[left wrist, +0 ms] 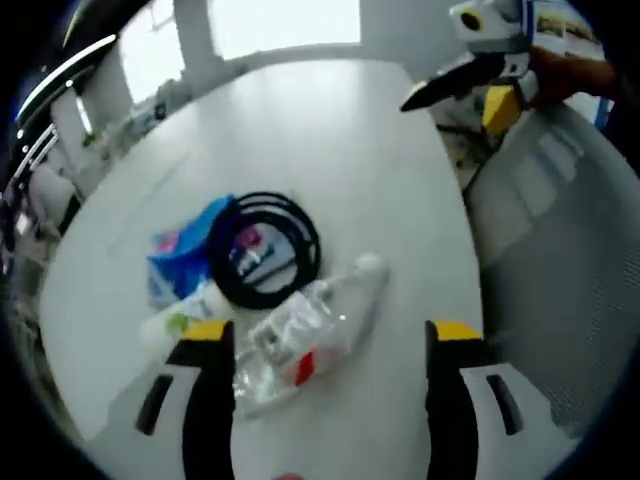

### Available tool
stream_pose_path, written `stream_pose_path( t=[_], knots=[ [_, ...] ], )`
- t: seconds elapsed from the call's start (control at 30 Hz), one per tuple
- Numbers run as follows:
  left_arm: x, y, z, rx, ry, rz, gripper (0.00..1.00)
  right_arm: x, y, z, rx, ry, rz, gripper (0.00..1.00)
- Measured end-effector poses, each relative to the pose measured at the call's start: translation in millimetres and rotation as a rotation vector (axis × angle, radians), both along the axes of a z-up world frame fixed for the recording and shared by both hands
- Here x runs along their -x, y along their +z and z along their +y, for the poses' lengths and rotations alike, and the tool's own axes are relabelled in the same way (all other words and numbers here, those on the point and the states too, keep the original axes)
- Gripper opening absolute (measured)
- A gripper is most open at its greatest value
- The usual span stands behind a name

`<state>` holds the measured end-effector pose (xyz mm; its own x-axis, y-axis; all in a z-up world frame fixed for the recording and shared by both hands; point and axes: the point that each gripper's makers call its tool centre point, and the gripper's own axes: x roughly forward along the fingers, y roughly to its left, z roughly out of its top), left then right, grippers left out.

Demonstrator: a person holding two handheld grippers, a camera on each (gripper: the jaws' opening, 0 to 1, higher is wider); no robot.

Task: Arrange the tabletop items into an orderly group along one side of the table until the central work area is clear of visible clutter.

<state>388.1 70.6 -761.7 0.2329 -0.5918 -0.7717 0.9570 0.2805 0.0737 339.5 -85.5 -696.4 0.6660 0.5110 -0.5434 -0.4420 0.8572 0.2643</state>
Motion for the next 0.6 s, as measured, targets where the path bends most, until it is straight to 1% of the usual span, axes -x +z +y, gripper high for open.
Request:
stream_pose_path(
  t=[0.07, 0.17, 0.27, 0.37, 0.43, 0.5, 0.6],
  knots=[
    [-2.9, -5.1, -2, -0.017, -0.026, -0.014, 0.71, 0, -0.3, 0, 0.002, 0.002, 0.001, 0.79],
    [-3.2, -12.4, -2, -0.050, -0.065, -0.020, 0.67, 0, -0.3, 0, 0.001, 0.003, 0.000, 0.78],
    [-3.1, -23.7, 0, -0.099, -0.120, -0.027, 0.64, 1, 0.1, 0, -0.001, 0.003, -0.002, 0.78],
    [-6.9, -25.4, -2, -0.108, -0.139, -0.038, 0.64, 1, -0.3, 0, -0.002, 0.003, 0.000, 0.78],
    [-9.6, -28.1, -1, -0.116, -0.143, -0.032, 0.64, 1, -0.4, 0, -0.002, 0.004, 0.000, 0.78],
    [-10.0, -31.0, -1, -0.142, -0.183, -0.038, 0.64, 2, -1.0, 1, -0.001, 0.007, 0.003, 0.78],
    [-9.8, -33.4, -3, -0.156, -0.223, -0.030, 0.64, 3, -1.1, 2, -0.003, 0.011, 0.005, 0.77]
  ],
)
